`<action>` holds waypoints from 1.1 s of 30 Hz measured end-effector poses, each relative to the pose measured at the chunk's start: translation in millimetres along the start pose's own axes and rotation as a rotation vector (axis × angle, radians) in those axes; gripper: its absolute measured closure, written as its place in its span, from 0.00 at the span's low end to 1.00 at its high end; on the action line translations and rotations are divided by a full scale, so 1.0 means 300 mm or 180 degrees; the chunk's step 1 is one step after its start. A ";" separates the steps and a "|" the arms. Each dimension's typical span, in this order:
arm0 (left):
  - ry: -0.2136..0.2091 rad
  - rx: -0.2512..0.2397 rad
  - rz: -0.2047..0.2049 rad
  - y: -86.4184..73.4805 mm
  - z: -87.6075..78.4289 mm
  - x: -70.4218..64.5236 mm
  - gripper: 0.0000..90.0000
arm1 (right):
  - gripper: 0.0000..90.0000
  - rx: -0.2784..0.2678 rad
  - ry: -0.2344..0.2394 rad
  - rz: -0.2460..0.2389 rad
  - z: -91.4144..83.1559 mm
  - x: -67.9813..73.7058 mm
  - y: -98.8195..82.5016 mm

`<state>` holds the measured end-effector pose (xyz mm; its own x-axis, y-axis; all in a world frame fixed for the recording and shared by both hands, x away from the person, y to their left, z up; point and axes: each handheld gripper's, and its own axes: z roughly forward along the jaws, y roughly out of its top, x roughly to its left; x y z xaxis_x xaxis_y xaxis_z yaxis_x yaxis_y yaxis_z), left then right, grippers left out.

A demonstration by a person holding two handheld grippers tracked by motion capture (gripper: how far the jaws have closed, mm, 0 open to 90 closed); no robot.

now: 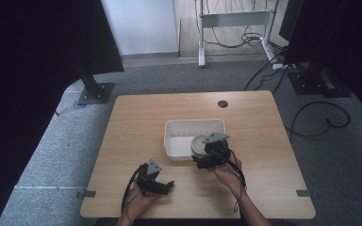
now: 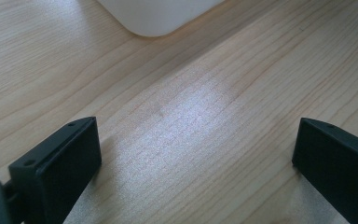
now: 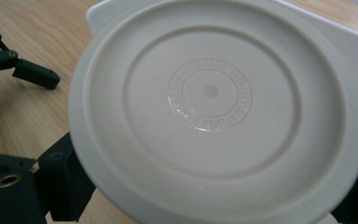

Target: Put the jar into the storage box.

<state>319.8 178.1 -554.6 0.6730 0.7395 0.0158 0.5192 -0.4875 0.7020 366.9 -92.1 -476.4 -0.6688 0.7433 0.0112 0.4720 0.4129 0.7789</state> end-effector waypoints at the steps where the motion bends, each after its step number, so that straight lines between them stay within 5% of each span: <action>1: 0.0000 0.0000 -0.0001 0.000 0.000 0.000 0.01 | 0.10 0.0000 0.0000 0.0005 0.004 0.001 0.004; 33: 0.0000 -0.0001 0.0002 0.000 0.000 0.000 0.01 | 0.10 0.0043 -0.0059 0.0027 0.199 0.012 0.125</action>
<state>319.8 178.2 -554.6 0.6734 0.7391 0.0162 0.5187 -0.4879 0.7021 416.6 -42.5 -484.5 -0.6542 0.7563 0.0060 0.4853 0.4136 0.7704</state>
